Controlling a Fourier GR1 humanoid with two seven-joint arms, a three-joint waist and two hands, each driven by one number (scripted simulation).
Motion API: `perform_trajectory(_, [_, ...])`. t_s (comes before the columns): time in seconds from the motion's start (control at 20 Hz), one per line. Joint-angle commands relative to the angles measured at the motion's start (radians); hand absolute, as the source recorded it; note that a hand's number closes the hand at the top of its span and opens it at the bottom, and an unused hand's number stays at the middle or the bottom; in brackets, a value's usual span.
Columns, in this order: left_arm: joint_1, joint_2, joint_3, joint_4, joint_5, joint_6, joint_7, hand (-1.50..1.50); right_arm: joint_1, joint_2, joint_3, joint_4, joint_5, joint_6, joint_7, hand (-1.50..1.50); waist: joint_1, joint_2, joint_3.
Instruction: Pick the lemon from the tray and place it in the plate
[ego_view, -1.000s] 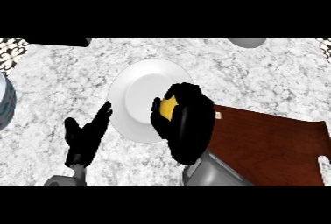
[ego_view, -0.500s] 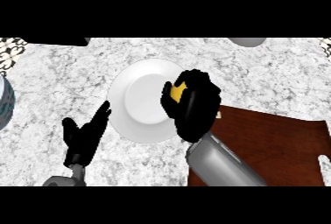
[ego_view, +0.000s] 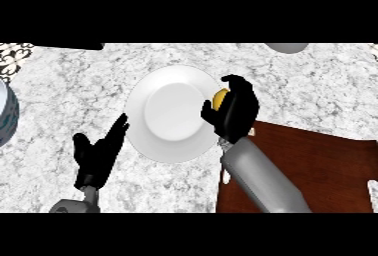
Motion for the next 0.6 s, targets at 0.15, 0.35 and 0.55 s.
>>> perform_trajectory(0.15, [0.001, -0.01, 0.006, 0.048, 0.004, 0.0, 0.015, 0.0, -0.114, 0.009, -0.005, 0.205, -0.313, -0.216, -0.042, -1.5, -0.001, 0.005, -0.004])
perform_trajectory(0.35, [0.009, -0.007, -0.001, 0.036, -0.004, -0.006, 0.006, 0.0, -0.103, 0.01, 0.032, 0.235, -0.372, -0.433, -0.181, -1.5, -0.003, 0.004, -0.003])
perform_trajectory(0.55, [0.007, -0.004, 0.021, 0.061, 0.015, -0.017, -0.003, 0.0, -0.134, 0.01, 0.007, 0.194, -0.409, -0.564, -0.213, -1.5, -0.022, -0.001, -0.004])
